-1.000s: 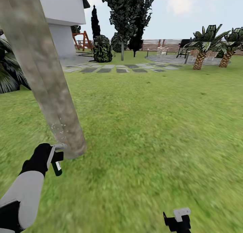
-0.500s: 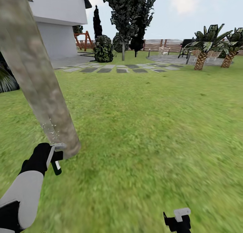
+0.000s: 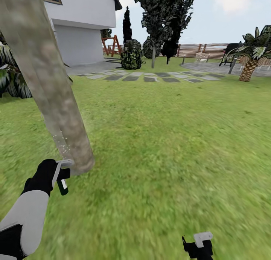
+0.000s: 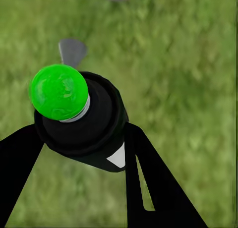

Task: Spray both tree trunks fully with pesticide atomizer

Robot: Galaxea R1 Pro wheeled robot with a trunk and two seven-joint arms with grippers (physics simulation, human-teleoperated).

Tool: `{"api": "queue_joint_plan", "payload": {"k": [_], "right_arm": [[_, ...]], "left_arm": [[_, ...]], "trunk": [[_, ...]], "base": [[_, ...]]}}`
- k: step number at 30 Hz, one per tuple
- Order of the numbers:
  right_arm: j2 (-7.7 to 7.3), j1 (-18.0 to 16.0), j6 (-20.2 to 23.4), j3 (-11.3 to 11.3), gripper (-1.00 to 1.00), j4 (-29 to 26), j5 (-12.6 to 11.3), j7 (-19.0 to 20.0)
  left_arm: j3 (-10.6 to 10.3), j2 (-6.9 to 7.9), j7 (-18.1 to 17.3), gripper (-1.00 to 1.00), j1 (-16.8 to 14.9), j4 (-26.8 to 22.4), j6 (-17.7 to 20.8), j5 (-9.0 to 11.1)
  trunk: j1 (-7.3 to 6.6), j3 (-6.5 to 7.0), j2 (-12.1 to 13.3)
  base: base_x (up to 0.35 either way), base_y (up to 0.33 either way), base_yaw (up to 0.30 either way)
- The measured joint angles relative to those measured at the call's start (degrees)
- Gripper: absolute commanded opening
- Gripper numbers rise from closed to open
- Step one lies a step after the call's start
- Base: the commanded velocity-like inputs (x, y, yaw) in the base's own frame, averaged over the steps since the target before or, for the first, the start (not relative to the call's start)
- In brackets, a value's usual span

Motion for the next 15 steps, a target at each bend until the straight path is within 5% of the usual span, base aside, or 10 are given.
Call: {"api": "queue_joint_plan", "payload": {"k": [8, 15], "right_arm": [[0.00, -0.01, 0.00, -0.03, 1.00, -0.01, 0.00, -0.06], [0.00, -0.01, 0.00, -0.02, 1.00, 0.01, -0.01, -0.09]], "left_arm": [[0.29, -0.15, 2.70, -1.00, -0.78, -0.06, 0.34, -0.30], [0.40, -0.18, 3.86, -1.00, -1.25, -0.14, 1.01, -0.04]], "trunk": [[0.01, 0.00, 0.00], [0.02, 0.00, 0.00]], "base": [[0.097, -0.269, 0.010], [0.002, -0.272, 0.239]]}}
